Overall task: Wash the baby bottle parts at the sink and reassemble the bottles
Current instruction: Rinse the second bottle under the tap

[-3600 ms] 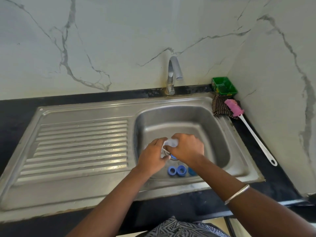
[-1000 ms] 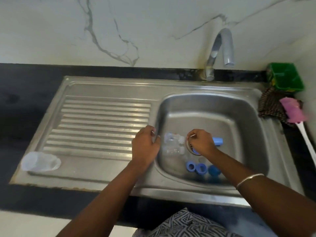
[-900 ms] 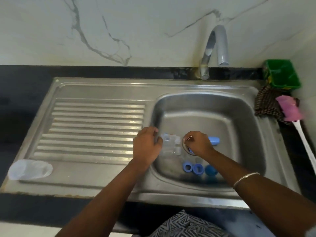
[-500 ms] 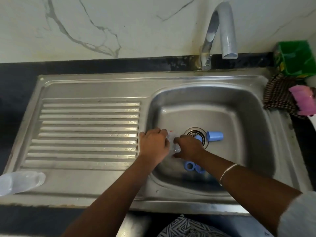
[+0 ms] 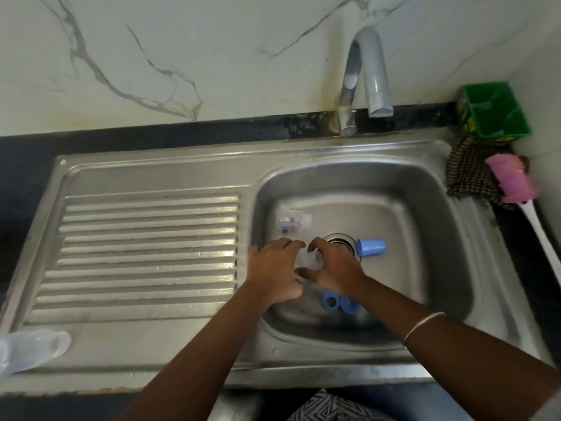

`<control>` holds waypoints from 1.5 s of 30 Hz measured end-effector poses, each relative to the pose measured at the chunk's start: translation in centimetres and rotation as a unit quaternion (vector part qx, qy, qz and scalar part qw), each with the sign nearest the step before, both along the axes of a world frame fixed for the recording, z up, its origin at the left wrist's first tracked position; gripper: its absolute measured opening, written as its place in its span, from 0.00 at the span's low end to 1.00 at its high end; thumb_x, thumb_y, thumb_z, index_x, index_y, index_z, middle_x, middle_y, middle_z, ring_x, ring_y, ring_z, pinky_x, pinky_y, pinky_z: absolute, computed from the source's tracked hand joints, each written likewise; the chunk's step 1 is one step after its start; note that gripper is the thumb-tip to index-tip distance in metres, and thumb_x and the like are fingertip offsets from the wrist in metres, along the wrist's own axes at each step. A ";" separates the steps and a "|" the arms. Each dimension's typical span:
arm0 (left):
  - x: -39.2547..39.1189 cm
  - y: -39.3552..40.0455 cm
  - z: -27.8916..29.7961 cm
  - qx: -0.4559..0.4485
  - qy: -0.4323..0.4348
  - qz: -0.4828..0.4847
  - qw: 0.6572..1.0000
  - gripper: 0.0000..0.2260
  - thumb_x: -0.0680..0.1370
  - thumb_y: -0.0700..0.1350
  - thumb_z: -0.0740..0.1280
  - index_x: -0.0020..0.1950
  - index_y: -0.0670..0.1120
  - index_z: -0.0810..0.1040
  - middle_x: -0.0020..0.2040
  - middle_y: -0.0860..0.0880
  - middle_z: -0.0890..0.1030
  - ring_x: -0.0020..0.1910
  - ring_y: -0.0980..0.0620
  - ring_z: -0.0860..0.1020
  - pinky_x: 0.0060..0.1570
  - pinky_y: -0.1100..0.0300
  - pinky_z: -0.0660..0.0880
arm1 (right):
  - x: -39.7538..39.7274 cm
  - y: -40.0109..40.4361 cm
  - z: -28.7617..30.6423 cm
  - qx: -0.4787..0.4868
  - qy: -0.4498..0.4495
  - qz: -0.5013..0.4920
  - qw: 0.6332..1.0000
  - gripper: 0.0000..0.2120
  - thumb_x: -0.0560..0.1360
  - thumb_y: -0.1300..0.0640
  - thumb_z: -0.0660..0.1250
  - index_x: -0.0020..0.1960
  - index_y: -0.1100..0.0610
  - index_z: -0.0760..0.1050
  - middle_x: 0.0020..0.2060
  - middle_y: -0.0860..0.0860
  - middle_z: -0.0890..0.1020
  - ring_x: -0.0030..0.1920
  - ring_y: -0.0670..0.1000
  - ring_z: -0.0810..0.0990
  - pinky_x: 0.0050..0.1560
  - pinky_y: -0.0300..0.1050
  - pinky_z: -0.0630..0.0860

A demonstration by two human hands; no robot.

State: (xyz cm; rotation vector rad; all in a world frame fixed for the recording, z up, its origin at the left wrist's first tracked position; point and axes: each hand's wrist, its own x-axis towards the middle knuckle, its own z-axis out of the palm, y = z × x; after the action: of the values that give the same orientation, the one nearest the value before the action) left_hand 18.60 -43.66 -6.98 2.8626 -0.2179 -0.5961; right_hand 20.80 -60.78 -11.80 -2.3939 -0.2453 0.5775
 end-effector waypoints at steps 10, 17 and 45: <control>2.2 -4.5 2.2 -0.287 0.028 0.099 0.952 0.30 0.68 0.63 0.73 0.67 0.63 0.67 0.57 0.57 0.81 0.54 0.57 0.80 0.51 0.58 0.78 | 2.7 -3.2 5.6 0.119 0.038 -0.137 0.983 0.25 0.66 0.33 0.68 0.27 0.53 0.68 0.20 0.44 0.70 0.24 0.43 0.70 0.32 0.41 0.68; 4.7 -7.2 2.2 -0.456 0.064 0.290 0.839 0.19 0.69 0.47 0.79 0.56 0.51 0.75 0.46 0.53 0.83 0.38 0.66 0.80 0.33 0.74 0.71 | 7.6 -6.0 6.8 0.138 -0.057 -0.270 0.951 0.16 0.78 0.42 0.65 0.58 0.51 0.81 0.48 0.50 0.86 0.49 0.54 0.85 0.57 0.54 0.79; 9.3 -11.7 4.2 -0.594 -0.036 0.332 0.732 0.19 0.70 0.32 0.76 0.51 0.53 0.77 0.45 0.53 0.81 0.43 0.60 0.78 0.39 0.66 0.76 | 21.5 -4.2 9.8 0.138 -0.081 -0.066 0.985 0.11 0.83 0.53 0.58 0.54 0.59 0.75 0.37 0.41 0.74 0.38 0.42 0.72 0.42 0.38 0.70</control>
State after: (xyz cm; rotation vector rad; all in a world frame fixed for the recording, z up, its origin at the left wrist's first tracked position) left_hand 27.86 -55.34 -2.80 1.5044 0.3189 -0.0757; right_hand 42.26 -64.95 -2.00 -2.1690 -0.2182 0.2678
